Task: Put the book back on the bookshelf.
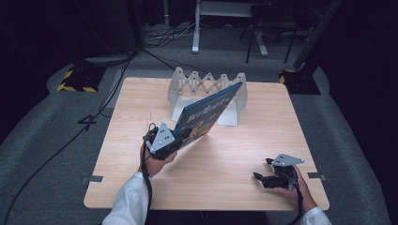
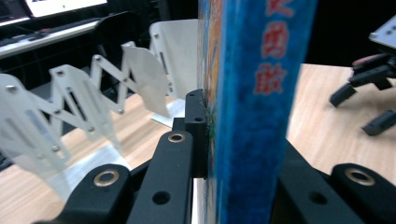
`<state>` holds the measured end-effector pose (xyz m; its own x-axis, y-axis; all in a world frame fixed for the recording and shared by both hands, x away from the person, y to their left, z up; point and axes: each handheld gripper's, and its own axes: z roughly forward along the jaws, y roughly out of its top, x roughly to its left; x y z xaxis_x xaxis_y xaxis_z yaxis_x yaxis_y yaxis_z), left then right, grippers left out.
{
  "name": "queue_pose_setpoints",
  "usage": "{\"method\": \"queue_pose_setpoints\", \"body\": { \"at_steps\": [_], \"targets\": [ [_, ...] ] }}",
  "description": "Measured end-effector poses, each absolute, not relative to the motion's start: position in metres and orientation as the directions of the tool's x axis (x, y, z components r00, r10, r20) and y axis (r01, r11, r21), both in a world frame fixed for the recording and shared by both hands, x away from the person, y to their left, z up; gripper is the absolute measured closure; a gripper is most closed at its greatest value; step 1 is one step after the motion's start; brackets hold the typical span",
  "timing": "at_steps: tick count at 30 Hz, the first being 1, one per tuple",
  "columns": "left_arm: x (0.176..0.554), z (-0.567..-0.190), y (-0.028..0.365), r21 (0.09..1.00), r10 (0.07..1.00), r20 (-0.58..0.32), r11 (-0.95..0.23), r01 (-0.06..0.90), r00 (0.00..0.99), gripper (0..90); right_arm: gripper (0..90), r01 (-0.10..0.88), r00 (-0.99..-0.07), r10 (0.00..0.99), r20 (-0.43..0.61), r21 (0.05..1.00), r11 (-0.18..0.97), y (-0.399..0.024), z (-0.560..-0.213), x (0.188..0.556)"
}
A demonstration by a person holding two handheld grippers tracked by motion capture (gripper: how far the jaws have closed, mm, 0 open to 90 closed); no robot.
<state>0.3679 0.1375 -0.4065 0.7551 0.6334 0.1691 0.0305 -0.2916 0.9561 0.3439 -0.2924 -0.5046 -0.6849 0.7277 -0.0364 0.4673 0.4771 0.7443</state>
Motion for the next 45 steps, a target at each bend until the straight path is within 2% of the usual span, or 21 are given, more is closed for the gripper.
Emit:
{"method": "queue_pose_setpoints", "body": {
  "at_steps": [12,26,28,32,41,45],
  "targets": [
    [0.383,-0.401,0.155,0.96,0.694,0.161,-0.274,0.051,0.701,83.1,19.1,0.459,-0.686,0.726,-0.045,0.748,0.48,-0.292,-0.505,0.343],
    [0.402,-0.406,0.188,0.984,0.798,0.056,-0.144,0.1,0.6,82.9,19.4,0.46,-0.688,0.725,-0.043,0.746,0.481,-0.292,-0.505,0.343],
    [0.405,-0.408,0.187,0.985,0.824,0.052,-0.136,0.107,0.564,82.9,19.4,0.462,-0.688,0.724,-0.04,0.746,0.48,-0.292,-0.505,0.344],
    [0.415,-0.419,0.183,0.989,0.852,-0.024,-0.057,0.139,0.522,82.8,19.6,0.462,-0.689,0.723,-0.039,0.746,0.48,-0.292,-0.505,0.344],
    [0.418,-0.431,0.161,0.99,0.891,-0.024,-0.041,0.133,0.454,82.5,20.1,0.462,-0.695,0.719,-0.032,0.746,0.479,-0.293,-0.505,0.344],
    [0.426,-0.442,0.149,0.982,0.896,-0.026,-0.061,0.181,0.444,82.1,19.9,0.463,-0.696,0.718,-0.029,0.746,0.479,-0.293,-0.505,0.344]
  ]
}}
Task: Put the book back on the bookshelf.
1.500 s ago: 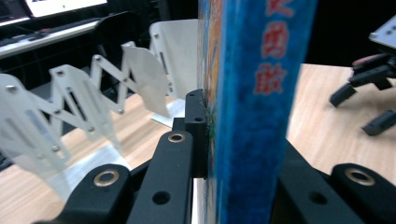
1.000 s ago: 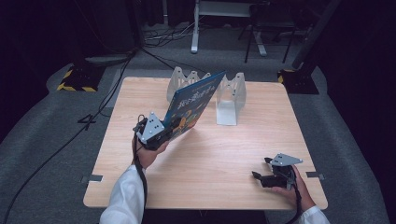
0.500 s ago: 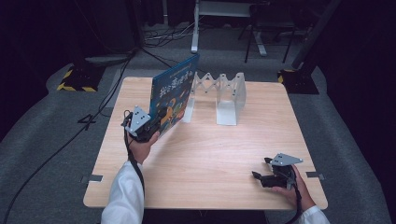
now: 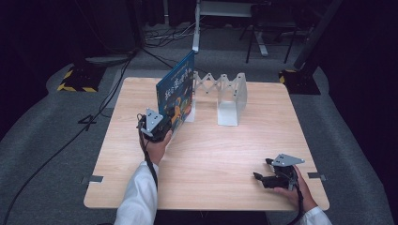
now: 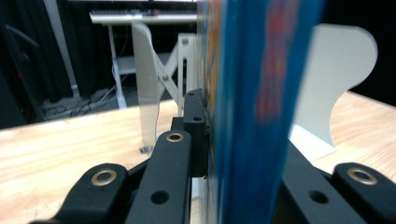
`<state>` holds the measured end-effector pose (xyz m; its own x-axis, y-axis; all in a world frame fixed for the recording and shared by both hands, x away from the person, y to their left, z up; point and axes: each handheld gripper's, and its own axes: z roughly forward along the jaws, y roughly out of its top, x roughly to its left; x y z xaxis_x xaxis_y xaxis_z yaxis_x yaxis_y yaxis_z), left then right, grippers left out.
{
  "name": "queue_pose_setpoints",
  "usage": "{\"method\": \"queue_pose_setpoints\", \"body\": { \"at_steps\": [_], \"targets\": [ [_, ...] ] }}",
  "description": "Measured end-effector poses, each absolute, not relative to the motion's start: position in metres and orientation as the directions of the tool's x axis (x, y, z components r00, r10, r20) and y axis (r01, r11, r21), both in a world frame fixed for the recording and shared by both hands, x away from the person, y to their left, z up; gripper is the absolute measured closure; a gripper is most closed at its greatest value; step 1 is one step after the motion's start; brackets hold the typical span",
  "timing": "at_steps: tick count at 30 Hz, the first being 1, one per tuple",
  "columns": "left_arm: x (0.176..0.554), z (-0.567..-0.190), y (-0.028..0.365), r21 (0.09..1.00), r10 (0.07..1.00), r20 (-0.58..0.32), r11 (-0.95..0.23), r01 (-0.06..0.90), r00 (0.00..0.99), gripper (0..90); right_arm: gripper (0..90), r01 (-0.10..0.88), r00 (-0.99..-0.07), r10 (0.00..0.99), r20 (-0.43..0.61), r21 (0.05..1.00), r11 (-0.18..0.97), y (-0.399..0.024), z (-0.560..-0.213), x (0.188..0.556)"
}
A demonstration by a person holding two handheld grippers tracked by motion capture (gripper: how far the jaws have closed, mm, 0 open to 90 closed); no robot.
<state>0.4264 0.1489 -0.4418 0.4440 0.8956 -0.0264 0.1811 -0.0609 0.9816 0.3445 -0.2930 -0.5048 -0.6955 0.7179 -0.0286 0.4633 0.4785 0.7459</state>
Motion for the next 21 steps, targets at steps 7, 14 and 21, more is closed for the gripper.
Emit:
{"method": "queue_pose_setpoints", "body": {
  "at_steps": [7,14,21],
  "targets": [
    [0.437,-0.444,0.14,0.976,0.901,-0.027,-0.069,0.205,0.434,81.9,19.9,0.462,-0.696,0.717,-0.029,0.746,0.479,-0.293,-0.505,0.344],
    [0.448,-0.443,0.139,0.975,0.913,-0.042,-0.051,0.215,0.407,81.9,19.8,0.459,-0.694,0.719,-0.039,0.746,0.483,-0.293,-0.505,0.344],
    [0.458,-0.445,0.141,0.971,0.936,-0.063,-0.023,0.237,0.346,78.3,19.9,0.461,-0.696,0.717,-0.031,0.746,0.48,-0.293,-0.505,0.344]
  ]
}}
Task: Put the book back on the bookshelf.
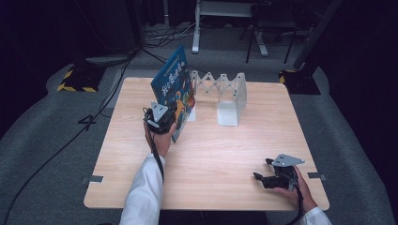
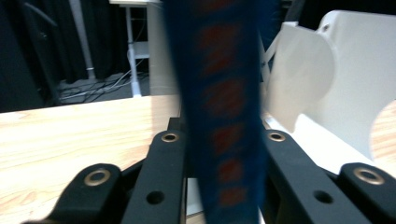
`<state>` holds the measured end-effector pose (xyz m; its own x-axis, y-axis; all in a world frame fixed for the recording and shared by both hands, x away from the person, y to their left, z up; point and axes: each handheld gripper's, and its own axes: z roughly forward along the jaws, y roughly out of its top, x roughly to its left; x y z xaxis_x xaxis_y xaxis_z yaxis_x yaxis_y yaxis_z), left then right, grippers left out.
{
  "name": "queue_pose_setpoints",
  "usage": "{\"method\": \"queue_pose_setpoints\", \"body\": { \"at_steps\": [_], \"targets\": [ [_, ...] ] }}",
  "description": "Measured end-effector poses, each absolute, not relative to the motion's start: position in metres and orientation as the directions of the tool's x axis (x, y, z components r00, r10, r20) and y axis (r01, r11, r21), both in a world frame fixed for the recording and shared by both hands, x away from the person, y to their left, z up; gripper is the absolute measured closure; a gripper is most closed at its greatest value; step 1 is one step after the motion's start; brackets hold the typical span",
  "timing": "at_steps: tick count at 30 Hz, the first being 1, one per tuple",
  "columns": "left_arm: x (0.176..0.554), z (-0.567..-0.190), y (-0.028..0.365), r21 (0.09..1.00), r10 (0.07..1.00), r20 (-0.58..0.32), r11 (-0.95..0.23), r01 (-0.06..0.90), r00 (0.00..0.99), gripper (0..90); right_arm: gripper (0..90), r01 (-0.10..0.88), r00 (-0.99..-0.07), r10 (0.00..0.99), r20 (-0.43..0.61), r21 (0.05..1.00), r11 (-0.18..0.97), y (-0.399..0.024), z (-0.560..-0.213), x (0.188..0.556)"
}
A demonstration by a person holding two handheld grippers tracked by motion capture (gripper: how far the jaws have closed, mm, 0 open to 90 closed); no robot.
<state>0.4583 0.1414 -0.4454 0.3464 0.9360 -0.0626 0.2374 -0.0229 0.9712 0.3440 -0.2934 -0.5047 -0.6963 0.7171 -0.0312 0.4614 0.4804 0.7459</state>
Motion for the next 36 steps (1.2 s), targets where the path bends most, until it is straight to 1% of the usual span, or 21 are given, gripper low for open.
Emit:
{"method": "queue_pose_setpoints", "body": {
  "at_steps": [3,4,6,10,15,18,22,24,30,35,36],
  "targets": [
    [0.459,-0.448,0.145,0.971,0.942,-0.07,-0.011,0.24,0.327,76.2,19.8,0.463,-0.696,0.717,-0.028,0.746,0.479,-0.293,-0.505,0.344],
    [0.459,-0.449,0.145,0.972,0.949,-0.06,-0.016,0.235,0.311,74.7,19.9,0.463,-0.696,0.717,-0.028,0.746,0.479,-0.294,-0.505,0.344],
    [0.457,-0.45,0.145,0.973,0.948,-0.044,-0.031,0.228,0.314,73.8,19.9,0.465,-0.696,0.717,-0.026,0.745,0.478,-0.294,-0.505,0.344],
    [0.453,-0.45,0.141,0.968,0.948,0.036,-0.112,0.226,0.316,70.2,19.8,0.468,-0.697,0.717,-0.022,0.744,0.478,-0.294,-0.505,0.345],
    [0.451,-0.453,0.142,0.958,0.94,0.071,-0.157,0.24,0.333,66.2,19.8,0.47,-0.697,0.716,-0.018,0.744,0.476,-0.294,-0.505,0.345],
    [0.448,-0.457,0.143,0.945,0.929,0.102,-0.203,0.256,0.357,61.1,19.8,0.472,-0.697,0.717,-0.015,0.743,0.475,-0.294,-0.505,0.345],
    [0.442,-0.46,0.141,0.934,0.905,0.14,-0.256,0.25,0.402,61.6,19.8,0.472,-0.697,0.717,-0.015,0.743,0.475,-0.294,-0.505,0.345],
    [0.44,-0.461,0.138,0.928,0.9,0.167,-0.281,0.244,0.403,60.8,19.7,0.475,-0.696,0.717,-0.012,0.742,0.473,-0.294,-0.505,0.345],
    [0.444,-0.461,0.136,0.932,0.908,0.146,-0.259,0.254,0.393,62.1,19.6,0.475,-0.696,0.718,-0.011,0.742,0.473,-0.294,-0.505,0.346],
    [0.448,-0.459,0.131,0.929,0.91,0.152,-0.265,0.258,0.386,61.6,19.7,0.477,-0.696,0.718,-0.009,0.742,0.471,-0.294,-0.505,0.346],
    [0.449,-0.459,0.13,0.925,0.909,0.165,-0.277,0.259,0.383,61.0,19.6,0.476,-0.696,0.718,-0.011,0.742,0.473,-0.294,-0.505,0.346]
  ]
}}
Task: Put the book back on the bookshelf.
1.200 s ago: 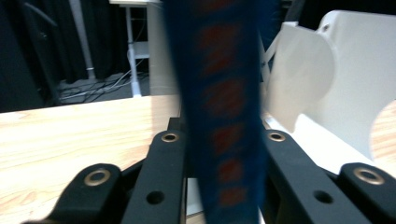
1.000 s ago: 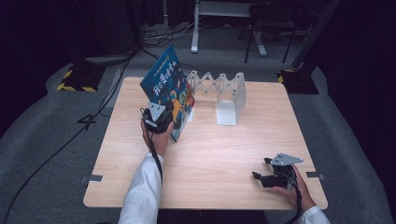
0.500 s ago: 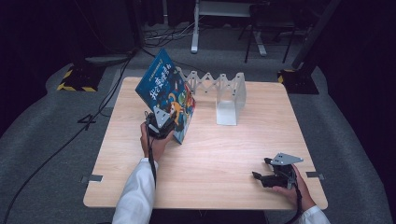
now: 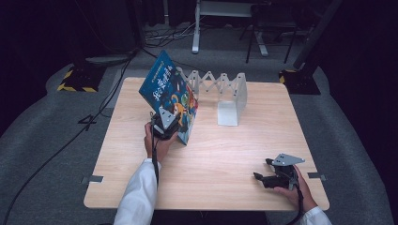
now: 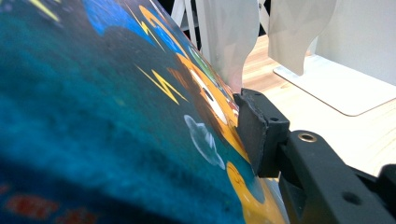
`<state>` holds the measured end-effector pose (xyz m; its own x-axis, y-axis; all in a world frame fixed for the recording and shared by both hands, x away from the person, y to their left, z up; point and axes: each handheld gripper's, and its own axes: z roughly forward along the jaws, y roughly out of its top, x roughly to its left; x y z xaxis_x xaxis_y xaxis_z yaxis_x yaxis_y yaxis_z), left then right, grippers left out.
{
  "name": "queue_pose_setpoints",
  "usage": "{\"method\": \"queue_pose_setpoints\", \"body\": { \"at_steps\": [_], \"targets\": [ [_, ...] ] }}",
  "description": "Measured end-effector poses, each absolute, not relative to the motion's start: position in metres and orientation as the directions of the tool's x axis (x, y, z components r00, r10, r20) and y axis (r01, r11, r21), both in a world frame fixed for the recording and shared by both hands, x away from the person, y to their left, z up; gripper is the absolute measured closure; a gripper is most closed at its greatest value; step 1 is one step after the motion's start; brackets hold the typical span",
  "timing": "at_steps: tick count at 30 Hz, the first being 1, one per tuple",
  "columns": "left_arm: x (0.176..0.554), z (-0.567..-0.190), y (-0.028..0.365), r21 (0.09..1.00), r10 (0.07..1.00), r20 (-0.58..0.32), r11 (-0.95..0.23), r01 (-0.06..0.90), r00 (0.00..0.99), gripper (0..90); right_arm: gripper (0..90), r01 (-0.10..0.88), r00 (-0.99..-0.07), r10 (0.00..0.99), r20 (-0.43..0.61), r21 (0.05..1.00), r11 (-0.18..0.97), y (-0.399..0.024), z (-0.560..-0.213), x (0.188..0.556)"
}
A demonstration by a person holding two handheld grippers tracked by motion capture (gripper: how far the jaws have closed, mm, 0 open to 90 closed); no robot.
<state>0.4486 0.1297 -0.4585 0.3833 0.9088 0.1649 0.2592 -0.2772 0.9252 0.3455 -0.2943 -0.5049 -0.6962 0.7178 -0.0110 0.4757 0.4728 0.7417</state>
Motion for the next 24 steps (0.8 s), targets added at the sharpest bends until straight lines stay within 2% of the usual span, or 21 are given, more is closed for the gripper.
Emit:
{"method": "queue_pose_setpoints", "body": {
  "at_steps": [10,18,24],
  "targets": [
    [0.438,-0.438,0.146,0.924,0.895,0.175,-0.294,0.246,0.411,52.0,19.4,0.479,-0.699,0.715,-0.008,0.738,0.476,-0.294,-0.504,0.346],
    [0.421,-0.43,0.16,0.9,0.836,0.174,-0.349,0.26,0.52,42.4,18.8,0.498,-0.694,0.72,-0.018,0.711,0.497,-0.291,-0.501,0.349],
    [0.406,-0.425,0.166,0.879,0.812,0.188,-0.39,0.273,0.553,35.1,19.9,0.487,-0.694,0.718,-0.054,0.7,0.523,-0.286,-0.493,0.348]
  ]
}}
